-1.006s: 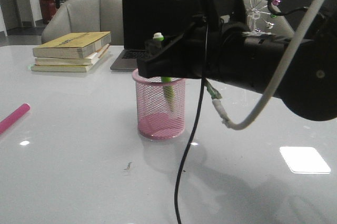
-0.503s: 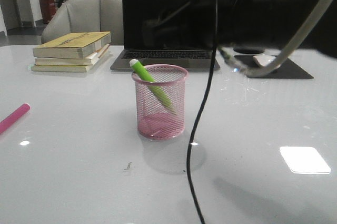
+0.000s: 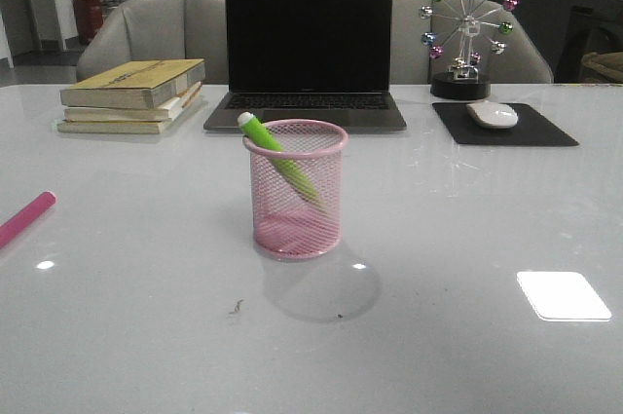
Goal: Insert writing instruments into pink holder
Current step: 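Release the green marker and lift the right gripper away, then lower the left gripper onto the pink marker and grasp it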
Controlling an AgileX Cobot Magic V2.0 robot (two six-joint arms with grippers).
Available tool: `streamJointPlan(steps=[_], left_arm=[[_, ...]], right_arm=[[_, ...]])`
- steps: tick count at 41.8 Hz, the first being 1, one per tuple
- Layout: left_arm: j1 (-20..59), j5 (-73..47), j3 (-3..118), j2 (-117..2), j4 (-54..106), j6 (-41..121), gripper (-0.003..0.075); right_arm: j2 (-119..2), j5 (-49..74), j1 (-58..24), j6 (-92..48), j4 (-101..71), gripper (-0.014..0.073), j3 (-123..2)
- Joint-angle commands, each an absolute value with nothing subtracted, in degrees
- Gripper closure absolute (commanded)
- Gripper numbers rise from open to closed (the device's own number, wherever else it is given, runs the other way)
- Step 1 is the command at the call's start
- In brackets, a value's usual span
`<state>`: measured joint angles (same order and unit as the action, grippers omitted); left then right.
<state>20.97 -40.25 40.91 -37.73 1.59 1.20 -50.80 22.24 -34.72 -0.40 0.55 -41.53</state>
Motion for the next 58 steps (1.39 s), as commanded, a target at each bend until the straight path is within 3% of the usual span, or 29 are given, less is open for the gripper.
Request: streamJointPlan(steps=[1,17,22,28,44,58], left_arm=[[21.39,-35.95,42.84,-38.11,1.99,1.28,0.0318],[21.39,-35.95,42.84,-38.4,1.99,1.28,0.0316],[21.28,-37.26,43.24,-40.87,1.99,0.98,0.0269],[21.14,-40.9,45.25,-47.6,1.22,0.77,0.0178],[20.56,-41.86,55.56,-71.12,-1.24,0.77,0.0178],[9.63,-41.74,65.63,-87.87,-0.65,0.77,0.0178]], right_arm=[[-45.32,26.61,-34.76,-0.46,0.96,0.0126,-42.47],[-32.16,37.18,-34.76,1.08,0.91,0.0126,-36.04],[-31.62,37.32,-34.76,1.16,0.91,0.0126,-36.04],[-31.62,37.32,-34.76,1.16,0.91,0.0126,-36.04],[-31.62,37.32,-34.76,1.16,0.91,0.0126,-36.04],[-31.62,37.32,-34.76,1.16,0.91,0.0126,-36.04]])
